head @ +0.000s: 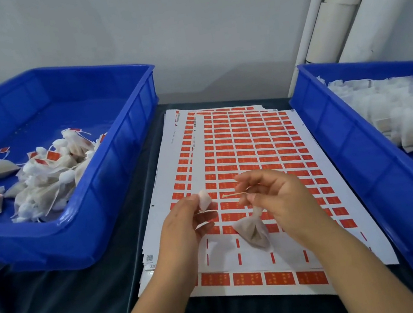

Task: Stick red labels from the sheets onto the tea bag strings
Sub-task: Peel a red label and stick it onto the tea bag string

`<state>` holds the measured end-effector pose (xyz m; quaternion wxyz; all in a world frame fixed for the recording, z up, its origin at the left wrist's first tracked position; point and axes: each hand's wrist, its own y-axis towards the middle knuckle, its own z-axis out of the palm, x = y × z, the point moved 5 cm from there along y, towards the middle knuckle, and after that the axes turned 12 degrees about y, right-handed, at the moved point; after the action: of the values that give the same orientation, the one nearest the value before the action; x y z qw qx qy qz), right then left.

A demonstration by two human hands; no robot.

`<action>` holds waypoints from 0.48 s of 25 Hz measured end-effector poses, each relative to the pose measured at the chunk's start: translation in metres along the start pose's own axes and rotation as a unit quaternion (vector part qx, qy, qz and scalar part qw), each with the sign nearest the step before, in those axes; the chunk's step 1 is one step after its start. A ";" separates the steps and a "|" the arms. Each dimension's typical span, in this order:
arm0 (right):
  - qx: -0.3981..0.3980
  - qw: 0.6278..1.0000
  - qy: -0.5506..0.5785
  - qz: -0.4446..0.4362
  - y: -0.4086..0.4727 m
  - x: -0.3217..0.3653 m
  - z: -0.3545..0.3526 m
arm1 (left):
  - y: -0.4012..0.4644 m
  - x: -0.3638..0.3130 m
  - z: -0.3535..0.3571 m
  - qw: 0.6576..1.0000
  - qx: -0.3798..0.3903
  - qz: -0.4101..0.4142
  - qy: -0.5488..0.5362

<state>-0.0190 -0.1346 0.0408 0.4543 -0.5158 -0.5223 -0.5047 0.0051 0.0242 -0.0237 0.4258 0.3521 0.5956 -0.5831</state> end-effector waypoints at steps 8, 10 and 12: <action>-0.004 0.987 -0.134 -0.088 0.002 0.039 -0.003 | -0.010 -0.010 0.005 0.996 0.007 0.067 0.066; -0.009 0.983 -0.149 -0.107 0.001 0.045 -0.002 | -0.013 -0.014 0.005 0.993 -0.010 0.095 0.075; -0.016 0.979 -0.159 -0.126 0.001 0.049 -0.001 | -0.017 -0.020 0.007 0.990 -0.026 0.122 0.067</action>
<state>-0.0210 -0.1317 0.0893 0.2897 -0.5273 -0.6403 -0.4775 -0.0021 0.0176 0.0013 0.4620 0.4492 0.5900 -0.4865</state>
